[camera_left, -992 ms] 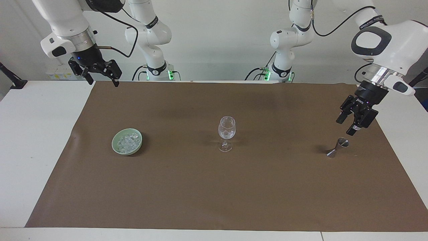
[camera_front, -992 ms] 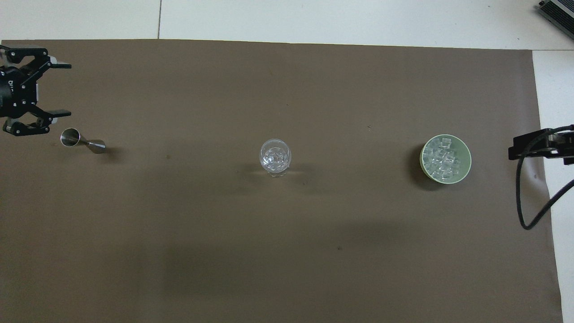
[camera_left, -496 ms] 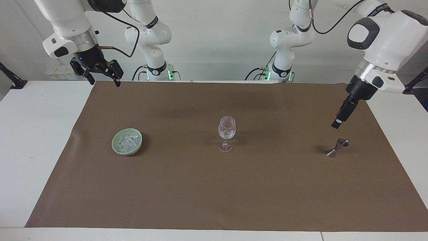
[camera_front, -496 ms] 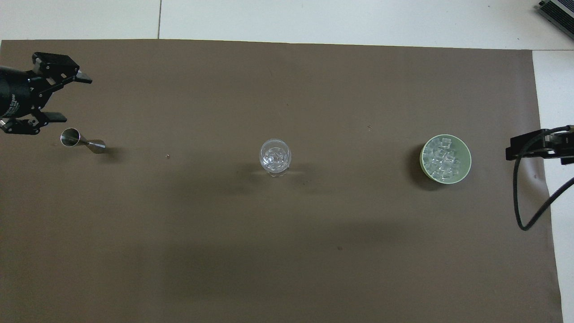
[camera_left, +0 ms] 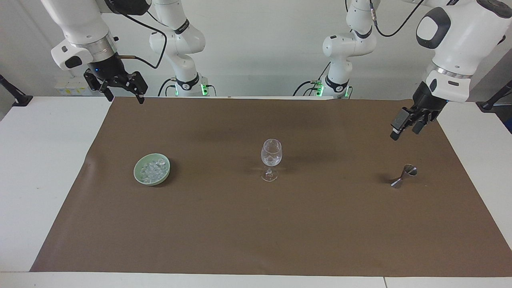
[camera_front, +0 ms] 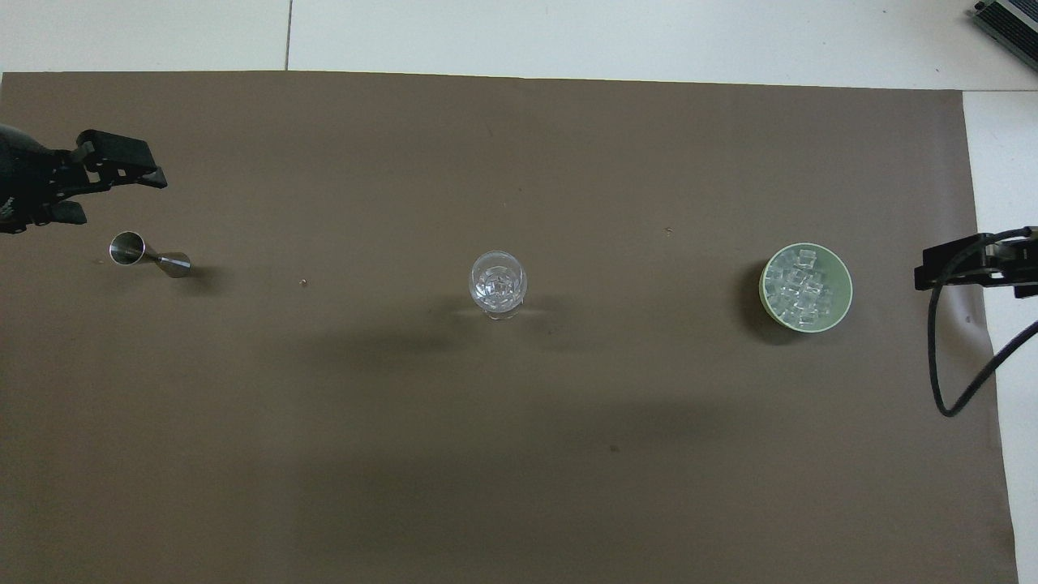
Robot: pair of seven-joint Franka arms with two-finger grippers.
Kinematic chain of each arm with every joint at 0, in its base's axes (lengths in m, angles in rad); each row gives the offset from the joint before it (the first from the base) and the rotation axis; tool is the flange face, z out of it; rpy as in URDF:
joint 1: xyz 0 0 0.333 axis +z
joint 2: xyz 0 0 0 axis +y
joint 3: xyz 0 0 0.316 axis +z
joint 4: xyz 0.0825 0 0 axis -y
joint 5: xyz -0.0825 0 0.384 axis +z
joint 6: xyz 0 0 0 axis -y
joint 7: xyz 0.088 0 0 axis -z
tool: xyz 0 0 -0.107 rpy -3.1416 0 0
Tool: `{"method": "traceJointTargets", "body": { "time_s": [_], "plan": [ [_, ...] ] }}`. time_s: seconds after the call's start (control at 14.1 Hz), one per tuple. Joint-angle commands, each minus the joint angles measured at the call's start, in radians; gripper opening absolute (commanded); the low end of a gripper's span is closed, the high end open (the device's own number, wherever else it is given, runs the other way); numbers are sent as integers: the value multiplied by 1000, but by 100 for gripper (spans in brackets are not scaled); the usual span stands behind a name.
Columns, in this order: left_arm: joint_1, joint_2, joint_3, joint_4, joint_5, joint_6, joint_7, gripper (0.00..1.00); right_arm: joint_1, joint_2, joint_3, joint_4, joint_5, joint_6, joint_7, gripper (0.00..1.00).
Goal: Pour wine and add ice with both arms
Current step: 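Lower the silver tool onto the table with the left gripper and open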
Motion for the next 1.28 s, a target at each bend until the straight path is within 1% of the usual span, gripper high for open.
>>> {"method": "traceJointTargets", "body": {
  "time_s": [0.0,0.14,0.35,0.64,1.2],
  "plan": [
    [-31,1,14,22,51,-82,36,100,-9,-30,7,-34,8,4,-15,100],
    [-35,-6,6,35,97,-122,107,100,-9,-30,7,-34,8,4,-15,100],
    [-35,0,6,89,102,-231,118,100,-9,-30,7,-34,8,4,-15,100],
    [-33,-12,14,95,103,-306,192,100,-9,-30,7,-34,8,4,-15,100],
    [-27,-22,9,95,105,-297,200,100,-9,-30,7,-34,8,4,-15,100]
  ]
}}
